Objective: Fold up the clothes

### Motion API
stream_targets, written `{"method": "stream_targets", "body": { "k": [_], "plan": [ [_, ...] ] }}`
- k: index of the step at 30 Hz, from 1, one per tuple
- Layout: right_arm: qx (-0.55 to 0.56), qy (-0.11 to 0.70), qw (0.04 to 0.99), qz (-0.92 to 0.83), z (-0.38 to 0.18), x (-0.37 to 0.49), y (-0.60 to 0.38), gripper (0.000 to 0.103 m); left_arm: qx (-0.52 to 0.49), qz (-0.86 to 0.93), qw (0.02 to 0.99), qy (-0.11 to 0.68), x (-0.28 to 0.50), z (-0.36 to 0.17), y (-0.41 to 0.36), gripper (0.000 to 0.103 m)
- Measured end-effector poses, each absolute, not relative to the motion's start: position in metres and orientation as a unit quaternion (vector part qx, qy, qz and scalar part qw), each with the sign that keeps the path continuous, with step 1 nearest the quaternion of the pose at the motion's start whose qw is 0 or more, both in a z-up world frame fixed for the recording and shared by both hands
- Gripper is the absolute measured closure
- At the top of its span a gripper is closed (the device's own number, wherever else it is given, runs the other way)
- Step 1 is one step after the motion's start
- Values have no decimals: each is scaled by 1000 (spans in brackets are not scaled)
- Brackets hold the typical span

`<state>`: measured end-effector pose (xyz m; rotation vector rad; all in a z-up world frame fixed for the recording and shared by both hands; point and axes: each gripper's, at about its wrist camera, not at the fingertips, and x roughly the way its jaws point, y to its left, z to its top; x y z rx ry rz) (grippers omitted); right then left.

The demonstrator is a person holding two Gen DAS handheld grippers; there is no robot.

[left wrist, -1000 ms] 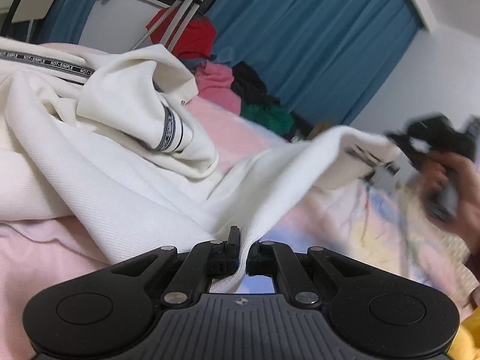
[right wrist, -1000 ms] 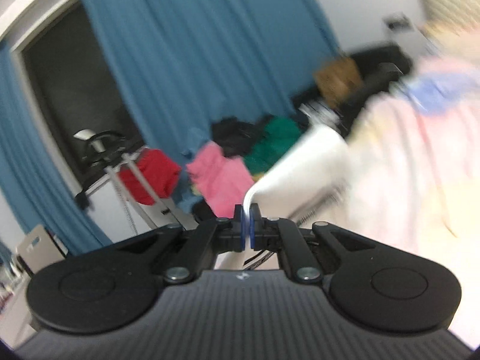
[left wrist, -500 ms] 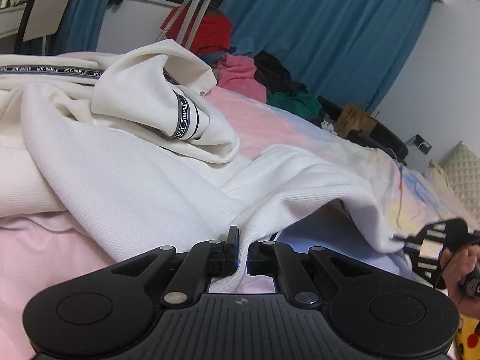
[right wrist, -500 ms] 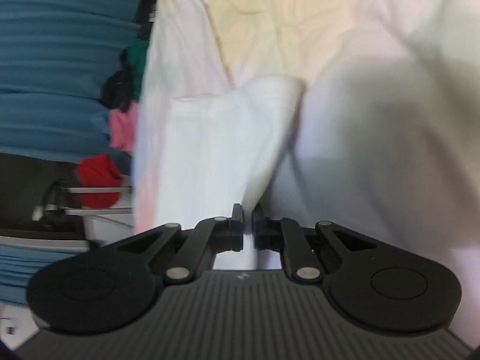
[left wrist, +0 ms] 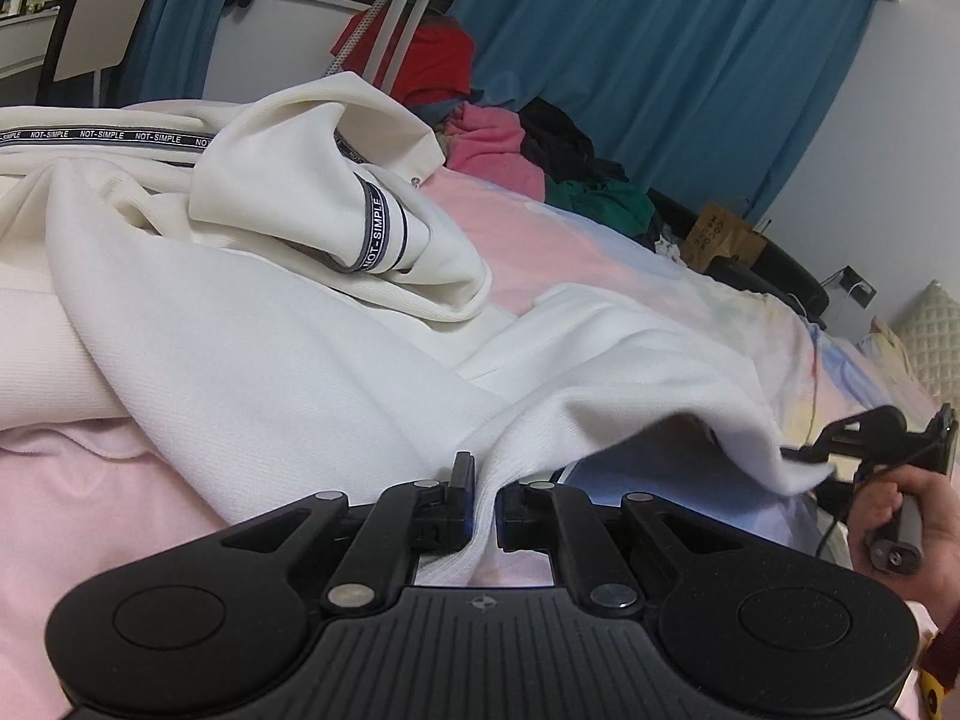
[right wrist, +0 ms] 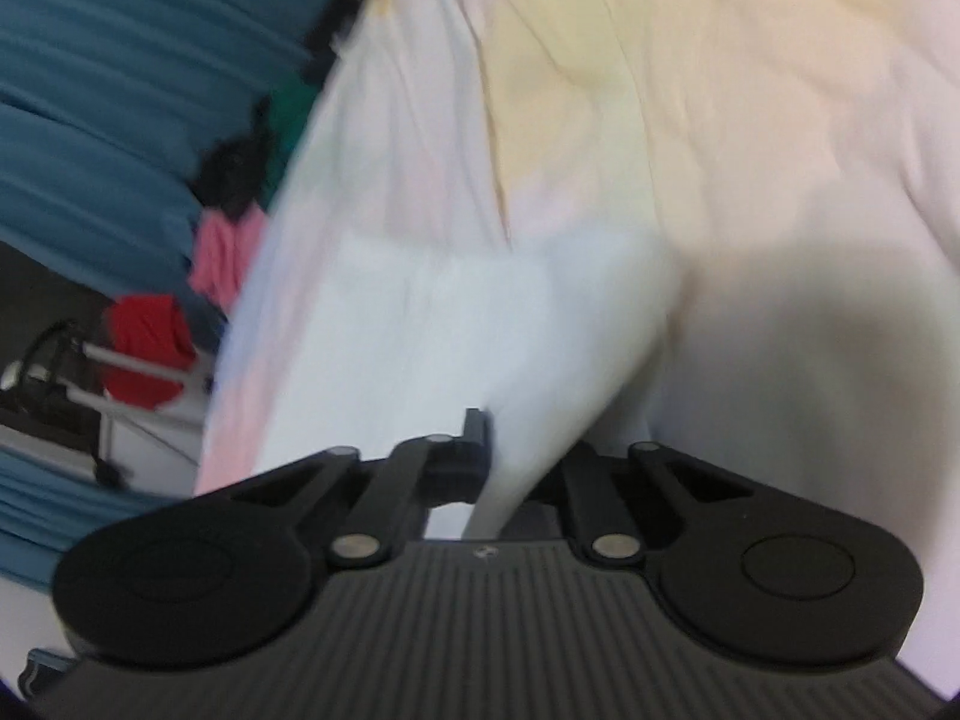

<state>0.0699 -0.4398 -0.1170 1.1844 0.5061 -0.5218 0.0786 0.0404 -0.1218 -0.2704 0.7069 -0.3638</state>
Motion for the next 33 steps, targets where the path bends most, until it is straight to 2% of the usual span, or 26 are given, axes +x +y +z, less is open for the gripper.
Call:
{"method": "stream_targets", "body": {
  "k": [3,6,8,10,12,14,16,18,20,23,28,29,31,33],
  "plan": [
    [513,204,801,-232,-103,71,-452,98,-129,-183,913,340,79,-120,37,95],
    [454,161,839,-252,-88,65,-467,98,-120,-206,909,342,80,-114,31,88],
    [447,163,836,-272,-96,64,-479,98,-108,-223,906,343,78,-107,27,86],
    [454,172,826,-288,-108,64,-489,98,-99,-226,903,353,71,-98,27,77],
    [463,184,815,-296,-118,56,-495,98,-121,-218,897,364,65,-93,38,48],
    [460,183,815,-300,-118,53,-497,98,-164,-202,889,376,60,-89,57,29],
    [456,178,818,-302,-115,50,-498,98,-229,-161,879,387,63,-91,86,28],
    [451,167,824,-300,-111,43,-498,98,-299,-109,861,397,69,-96,118,21],
    [442,160,830,-300,-110,42,-497,98,-380,-56,831,403,73,-109,152,22],
    [439,162,830,-304,-109,46,-494,98,-508,28,772,381,70,-139,202,30],
    [439,160,828,-309,-109,45,-493,98,-618,144,719,283,52,-156,259,42],
    [438,158,828,-311,-109,44,-493,98,-618,157,719,277,52,-155,265,47],
    [437,154,828,-314,-109,43,-493,98,-617,182,717,267,53,-152,276,79],
    [438,150,827,-318,-109,41,-493,98,-623,190,706,277,52,-148,283,86]
  ]
}}
